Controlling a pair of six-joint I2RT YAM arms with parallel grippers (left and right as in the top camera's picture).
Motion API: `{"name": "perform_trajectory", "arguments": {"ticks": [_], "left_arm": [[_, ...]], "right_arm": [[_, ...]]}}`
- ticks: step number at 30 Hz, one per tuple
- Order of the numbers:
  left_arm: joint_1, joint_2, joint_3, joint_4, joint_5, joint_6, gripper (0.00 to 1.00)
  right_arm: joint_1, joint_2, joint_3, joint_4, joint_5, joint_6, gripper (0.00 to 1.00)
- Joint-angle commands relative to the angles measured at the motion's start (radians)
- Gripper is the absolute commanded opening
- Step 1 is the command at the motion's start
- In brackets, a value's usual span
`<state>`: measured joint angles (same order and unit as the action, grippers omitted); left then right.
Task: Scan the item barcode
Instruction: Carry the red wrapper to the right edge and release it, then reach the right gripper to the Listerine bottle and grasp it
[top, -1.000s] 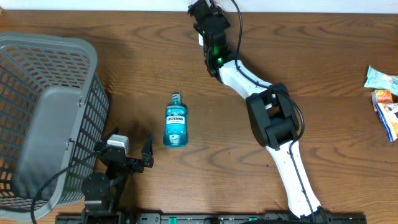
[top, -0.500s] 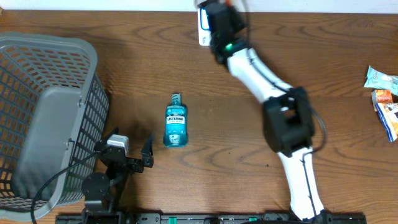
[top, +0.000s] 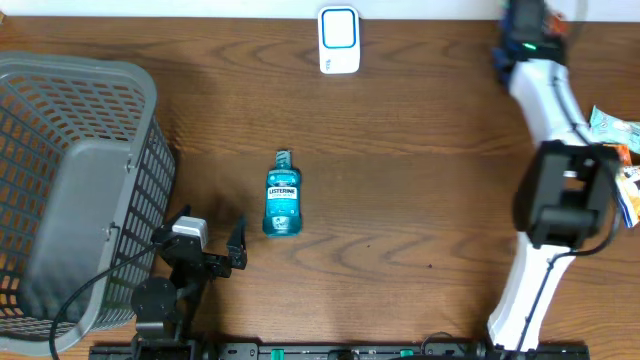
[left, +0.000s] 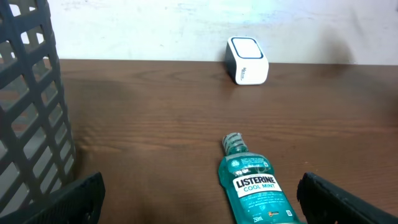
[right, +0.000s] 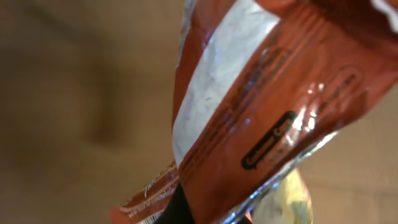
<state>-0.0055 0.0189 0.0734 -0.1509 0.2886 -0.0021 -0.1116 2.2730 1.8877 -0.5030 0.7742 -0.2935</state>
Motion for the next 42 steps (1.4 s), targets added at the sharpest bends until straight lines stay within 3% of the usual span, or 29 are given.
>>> {"name": "perform_trajectory", "arguments": {"ticks": [1,4,6,9,13,19,26,29,33,42], "left_arm": [[0.004,-0.002,-0.018,-0.021,0.006,0.006,0.98],[0.004,-0.002,-0.018,-0.021,0.006,0.006,0.98],[0.004,-0.002,-0.018,-0.021,0.006,0.006,0.98],[0.004,-0.002,-0.018,-0.021,0.005,0.006,0.98],[0.004,-0.002,-0.018,-0.021,0.005,0.006,0.98],[0.004,-0.002,-0.018,-0.021,0.005,0.006,0.98],[0.004,-0.002,-0.018,-0.021,0.006,0.006,0.98],[0.004,-0.002,-0.018,-0.021,0.006,0.006,0.98],[0.004,-0.002,-0.018,-0.021,0.005,0.006,0.98],[0.004,-0.002,-0.018,-0.021,0.006,0.006,0.98]], "right_arm": [[-0.089,0.006,-0.078,0.001,-0.026,0.054,0.01],[-0.18,0.006,-0.102,-0.011,-0.026,0.171,0.04],[-0.215,-0.009,-0.1,-0.04,-0.041,0.269,0.34],[-0.237,-0.06,-0.098,-0.063,-0.135,0.284,0.99],[-0.227,-0.186,-0.097,-0.077,-0.36,0.415,0.99],[-0.159,-0.375,-0.097,-0.183,-0.967,0.521,0.99],[0.039,-0.415,-0.101,-0.298,-1.148,0.939,0.99],[0.164,-0.399,-0.116,-0.321,-1.259,0.985,0.99],[0.348,-0.356,-0.121,-0.35,-1.241,0.9,0.99],[0.772,-0.184,-0.122,-0.398,-0.835,0.893,0.99]]}}
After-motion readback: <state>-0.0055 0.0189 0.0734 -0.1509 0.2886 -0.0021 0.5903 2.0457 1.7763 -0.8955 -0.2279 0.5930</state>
